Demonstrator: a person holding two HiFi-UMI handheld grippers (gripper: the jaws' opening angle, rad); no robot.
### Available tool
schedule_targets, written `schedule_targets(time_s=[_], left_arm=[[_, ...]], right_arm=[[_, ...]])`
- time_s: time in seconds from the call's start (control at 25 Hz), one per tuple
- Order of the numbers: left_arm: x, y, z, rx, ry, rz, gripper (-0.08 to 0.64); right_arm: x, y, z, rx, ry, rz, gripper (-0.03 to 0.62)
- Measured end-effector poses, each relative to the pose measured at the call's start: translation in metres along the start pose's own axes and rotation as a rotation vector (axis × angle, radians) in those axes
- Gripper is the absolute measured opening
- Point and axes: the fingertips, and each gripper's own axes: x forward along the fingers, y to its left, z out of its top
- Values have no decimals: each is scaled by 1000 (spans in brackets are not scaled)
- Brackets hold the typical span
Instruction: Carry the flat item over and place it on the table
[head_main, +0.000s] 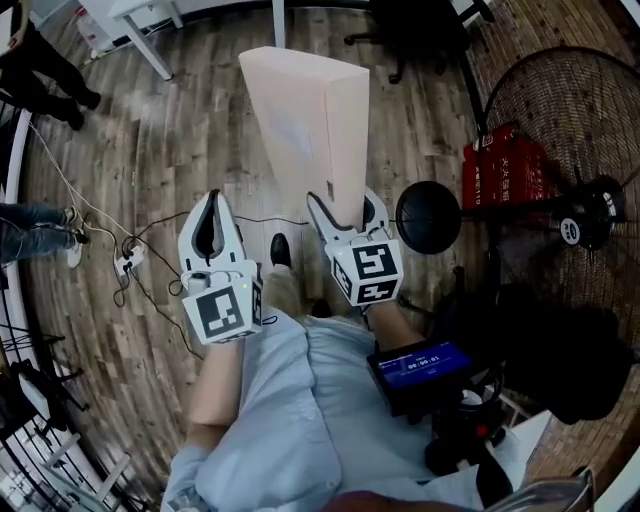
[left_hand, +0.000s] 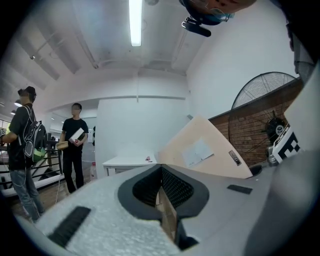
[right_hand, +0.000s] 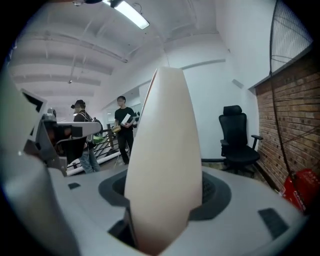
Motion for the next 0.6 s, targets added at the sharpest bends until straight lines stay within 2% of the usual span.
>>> schedule_targets(time_s=[0.12, 0.32, 0.6], left_arm=[[46, 35, 6, 10, 4, 2, 8], [113, 88, 18, 28, -38, -17, 8], [169, 122, 43, 39, -79, -32, 8]], right_arm=[[51, -1, 18, 14, 7, -14, 284], [128, 3, 57, 5, -18, -39, 284], [184, -6, 113, -4, -73, -63, 284]])
